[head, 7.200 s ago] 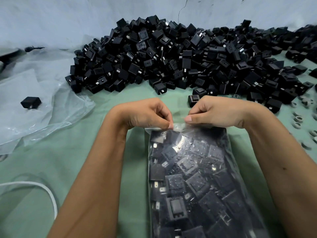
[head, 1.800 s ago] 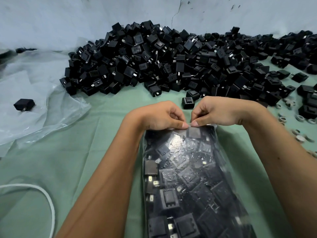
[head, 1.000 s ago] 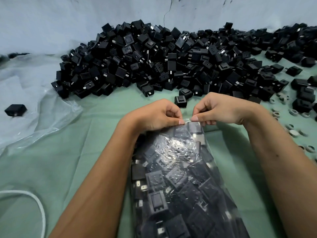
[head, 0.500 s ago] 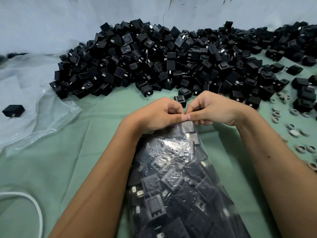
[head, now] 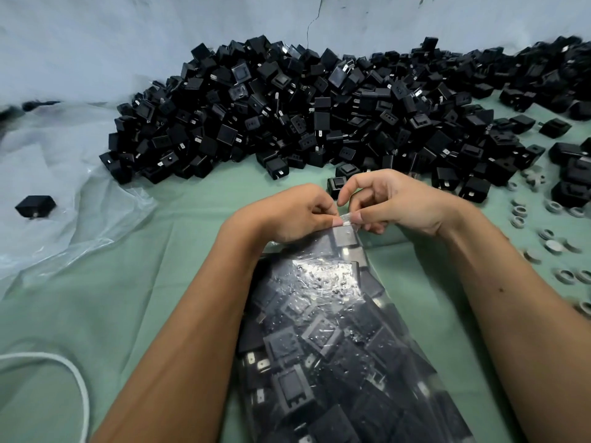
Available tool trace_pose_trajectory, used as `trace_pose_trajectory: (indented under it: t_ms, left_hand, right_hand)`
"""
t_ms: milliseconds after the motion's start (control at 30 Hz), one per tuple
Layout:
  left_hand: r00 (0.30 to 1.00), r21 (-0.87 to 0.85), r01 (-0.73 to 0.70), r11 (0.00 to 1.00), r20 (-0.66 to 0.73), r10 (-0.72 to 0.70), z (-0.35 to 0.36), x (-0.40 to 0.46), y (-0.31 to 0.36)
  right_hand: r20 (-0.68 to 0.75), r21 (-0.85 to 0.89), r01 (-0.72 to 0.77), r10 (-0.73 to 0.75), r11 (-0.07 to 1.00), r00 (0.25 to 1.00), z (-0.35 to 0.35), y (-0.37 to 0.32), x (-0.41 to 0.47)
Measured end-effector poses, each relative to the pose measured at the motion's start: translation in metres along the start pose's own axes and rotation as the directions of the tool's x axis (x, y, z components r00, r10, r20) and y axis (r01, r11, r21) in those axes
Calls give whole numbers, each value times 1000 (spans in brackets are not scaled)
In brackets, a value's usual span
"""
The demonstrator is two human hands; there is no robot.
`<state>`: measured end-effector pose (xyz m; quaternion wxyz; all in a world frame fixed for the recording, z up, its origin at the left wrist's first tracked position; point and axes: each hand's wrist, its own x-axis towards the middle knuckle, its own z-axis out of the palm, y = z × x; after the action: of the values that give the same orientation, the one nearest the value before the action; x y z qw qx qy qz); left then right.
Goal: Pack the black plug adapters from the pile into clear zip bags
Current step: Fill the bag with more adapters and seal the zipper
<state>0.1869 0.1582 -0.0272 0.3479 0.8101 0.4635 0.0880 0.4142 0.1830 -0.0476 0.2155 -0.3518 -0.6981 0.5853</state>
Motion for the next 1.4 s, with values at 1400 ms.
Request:
trace_pose_trajectory:
  t_ms: [1400]
  left_hand:
    - [989, 83, 64, 994, 126, -74, -22, -7, 10]
  right_hand:
    - [19, -66, -9, 11, 998, 1000, 2, -1, 3]
